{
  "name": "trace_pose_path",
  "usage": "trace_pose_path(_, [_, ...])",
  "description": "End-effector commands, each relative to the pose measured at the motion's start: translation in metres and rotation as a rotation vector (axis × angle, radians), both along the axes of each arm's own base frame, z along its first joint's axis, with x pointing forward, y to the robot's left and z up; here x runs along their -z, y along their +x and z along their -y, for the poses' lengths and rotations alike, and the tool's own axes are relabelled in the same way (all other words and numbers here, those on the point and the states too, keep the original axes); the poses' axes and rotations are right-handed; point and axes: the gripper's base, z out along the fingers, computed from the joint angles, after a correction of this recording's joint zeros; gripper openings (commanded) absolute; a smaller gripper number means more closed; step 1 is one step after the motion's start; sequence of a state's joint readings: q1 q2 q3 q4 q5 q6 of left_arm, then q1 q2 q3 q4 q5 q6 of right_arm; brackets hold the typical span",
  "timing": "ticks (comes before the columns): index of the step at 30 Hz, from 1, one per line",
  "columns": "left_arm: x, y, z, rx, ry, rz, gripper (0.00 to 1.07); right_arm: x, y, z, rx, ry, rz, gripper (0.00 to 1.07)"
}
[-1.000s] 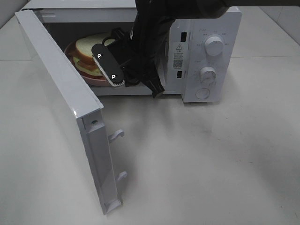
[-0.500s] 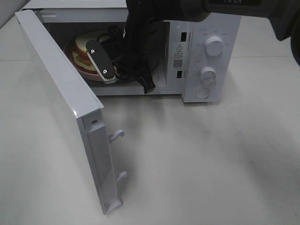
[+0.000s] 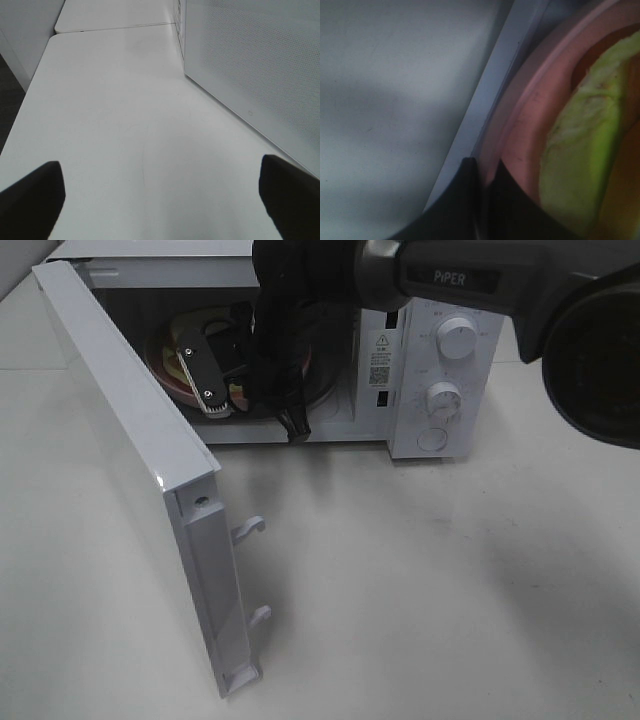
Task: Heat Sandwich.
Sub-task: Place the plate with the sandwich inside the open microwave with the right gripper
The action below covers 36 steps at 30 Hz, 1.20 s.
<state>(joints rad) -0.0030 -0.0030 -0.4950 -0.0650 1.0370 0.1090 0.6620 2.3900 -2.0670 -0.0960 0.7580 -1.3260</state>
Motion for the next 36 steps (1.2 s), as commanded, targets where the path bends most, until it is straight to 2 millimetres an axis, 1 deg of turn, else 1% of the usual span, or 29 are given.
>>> trace_pose_path(1, [0.000, -0.003, 0.000, -0.004, -0.001, 0.030, 1.03, -0.002, 0.005, -0.003, 0.038, 0.028, 0.031, 0.02])
trace_pose_path(2, [0.000, -0.003, 0.000, -0.004, -0.001, 0.030, 1.03, 0.000, 0.009, 0.000, 0.055, 0.026, 0.037, 0.02])
trace_pose_path(6, [0.000, -0.003, 0.000, -0.004, -0.001, 0.030, 1.03, 0.002, 0.012, 0.002, 0.085, 0.042, 0.034, 0.02])
trace_pose_path(15, [0.000, -0.003, 0.000, -0.004, -0.001, 0.030, 1.03, 0.004, 0.015, 0.005, 0.096, 0.045, 0.033, 0.04])
trace_pose_path(18, [0.000, -0.003, 0.000, -0.004, -0.001, 0.030, 1.03, 0.005, 0.014, 0.004, 0.111, 0.058, 0.025, 0.06])
trace_pose_path(19, [0.000, -0.003, 0.000, -0.004, -0.001, 0.030, 1.03, 0.004, 0.015, 0.004, 0.123, 0.073, 0.030, 0.10])
trace_pose_path(20, [0.000, -0.003, 0.000, -0.004, -0.001, 0.030, 1.03, 0.004, 0.015, 0.004, 0.123, 0.073, 0.030, 0.10])
trace_pose_path(22, [0.000, -0.003, 0.000, -0.004, -0.001, 0.030, 1.03, 0.004, 0.016, 0.003, 0.129, 0.083, 0.036, 0.16])
trace_pose_path(23, [0.000, -0.003, 0.000, -0.004, -0.001, 0.030, 1.03, 0.004, 0.016, 0.003, 0.136, 0.087, 0.034, 0.24])
trace_pose_path(24, [0.000, -0.003, 0.000, -0.004, -0.001, 0.030, 1.03, 0.004, 0.016, 0.003, 0.140, 0.089, 0.034, 0.29])
trace_pose_path(25, [0.000, -0.003, 0.000, -0.004, -0.001, 0.030, 1.03, 0.004, 0.016, 0.003, 0.140, 0.089, 0.034, 0.29])
trace_pose_path(27, [0.000, -0.003, 0.000, -0.004, -0.001, 0.030, 1.03, 0.004, 0.016, 0.003, 0.144, 0.091, 0.033, 0.42])
trace_pose_path(28, [0.000, -0.003, 0.000, -0.004, -0.001, 0.030, 1.03, 0.004, 0.016, 0.003, 0.149, 0.093, 0.031, 0.53])
trace_pose_path(29, [0.000, -0.003, 0.000, -0.004, -0.001, 0.030, 1.03, 0.004, 0.016, 0.003, 0.149, 0.093, 0.031, 0.53])
trace_pose_path(31, [0.000, -0.003, 0.000, -0.004, -0.001, 0.030, 1.03, 0.004, 0.015, 0.003, 0.161, 0.096, 0.024, 0.63])
trace_pose_path(32, [0.000, -0.003, 0.000, -0.004, -0.001, 0.030, 1.03, 0.004, 0.014, 0.003, 0.181, 0.105, 0.005, 0.72])
trace_pose_path(33, [0.000, -0.003, 0.000, -0.004, -0.001, 0.030, 1.03, 0.004, 0.013, 0.003, 0.187, 0.110, -0.010, 0.75])
trace_pose_path(34, [0.000, -0.003, 0.000, -0.004, -0.001, 0.030, 1.03, 0.004, 0.013, 0.003, 0.187, 0.110, -0.010, 0.75])
trace_pose_path(35, [0.000, -0.003, 0.000, -0.004, -0.001, 0.030, 1.03, 0.004, 0.013, 0.003, 0.189, 0.115, -0.016, 0.77])
trace_pose_path(36, [0.000, -0.003, 0.000, -0.004, -0.001, 0.030, 1.03, 0.000, 0.011, 0.003, 0.192, 0.127, -0.020, 0.78])
